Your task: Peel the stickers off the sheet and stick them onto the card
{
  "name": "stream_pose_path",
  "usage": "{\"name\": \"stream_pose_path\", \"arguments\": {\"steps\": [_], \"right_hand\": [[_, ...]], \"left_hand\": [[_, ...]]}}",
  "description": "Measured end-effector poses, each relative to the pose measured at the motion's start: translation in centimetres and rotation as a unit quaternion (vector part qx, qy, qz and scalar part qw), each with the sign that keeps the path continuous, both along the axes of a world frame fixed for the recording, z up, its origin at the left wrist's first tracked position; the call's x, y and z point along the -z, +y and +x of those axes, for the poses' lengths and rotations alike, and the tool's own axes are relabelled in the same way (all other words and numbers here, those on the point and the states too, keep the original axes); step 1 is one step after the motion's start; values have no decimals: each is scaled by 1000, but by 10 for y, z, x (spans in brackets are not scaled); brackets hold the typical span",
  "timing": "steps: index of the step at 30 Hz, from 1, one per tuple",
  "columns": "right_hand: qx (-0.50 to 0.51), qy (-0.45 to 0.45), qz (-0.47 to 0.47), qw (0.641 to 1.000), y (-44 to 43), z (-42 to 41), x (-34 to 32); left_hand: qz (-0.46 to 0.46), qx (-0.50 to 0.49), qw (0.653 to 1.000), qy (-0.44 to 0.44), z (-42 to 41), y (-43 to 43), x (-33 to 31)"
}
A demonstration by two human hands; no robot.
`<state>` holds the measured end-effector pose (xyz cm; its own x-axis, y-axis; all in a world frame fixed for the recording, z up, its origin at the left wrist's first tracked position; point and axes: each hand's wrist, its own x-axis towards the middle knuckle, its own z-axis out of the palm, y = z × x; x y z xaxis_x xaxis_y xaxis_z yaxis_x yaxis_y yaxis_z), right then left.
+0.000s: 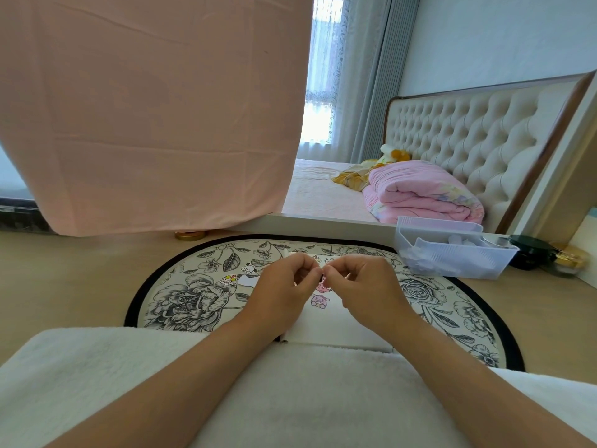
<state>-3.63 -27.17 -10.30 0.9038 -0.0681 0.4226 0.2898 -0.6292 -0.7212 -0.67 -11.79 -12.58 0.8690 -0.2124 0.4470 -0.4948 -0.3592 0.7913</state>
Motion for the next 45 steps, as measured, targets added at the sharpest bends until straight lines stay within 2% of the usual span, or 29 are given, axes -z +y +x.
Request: {"name": "stream_pose_path", "arguments": {"steps": [6,13,19,25,33,41,45], "right_hand": [[-11,33,62,997,1,-2,-4],[-28,75,150,985,4,-3,-4],[0,4,72,997,-1,4,1],[-11,-15,24,1000,-5,8,3],[-56,11,154,986,-21,12,-15],[5,-6,103,995,-66,30,-27],[85,-15,102,991,-108,44,-30]], "left_hand": [[5,3,1000,-8,-1,0,-1],[-32,13,999,26,-1,-1,-2],[-85,33,992,90,0,0,-1],[-84,-2,995,59,-2,-1,-4],[-71,-6,995,71,4,-15,-22],[5,-9,999,38,26,-55,-38],[26,-22,999,26,35,-77,-41]]}}
